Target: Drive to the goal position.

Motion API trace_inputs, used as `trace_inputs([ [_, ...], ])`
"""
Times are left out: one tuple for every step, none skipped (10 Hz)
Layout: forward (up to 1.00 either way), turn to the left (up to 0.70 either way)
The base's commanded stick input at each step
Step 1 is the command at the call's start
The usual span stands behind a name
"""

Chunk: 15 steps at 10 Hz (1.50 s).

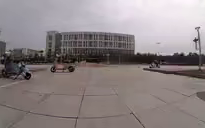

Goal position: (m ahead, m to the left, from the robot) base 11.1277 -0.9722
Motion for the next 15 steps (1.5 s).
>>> trace_inputs([
  [1.0,0.0],
  [1.0,0.0],
  [1.0,-0.21],
  [1.0,-0.17],
  [1.0,0.0],
  [1.0,0.0],
  [1.0,0.0],
  [1.0,0.0],
  [1.0,0.0],
  [1.0,0.0],
  [1.0,0.0],
  [1.0,0.0],
  [1.0,0.0],
  [1.0,0.0],
  [1.0,0.0],
])
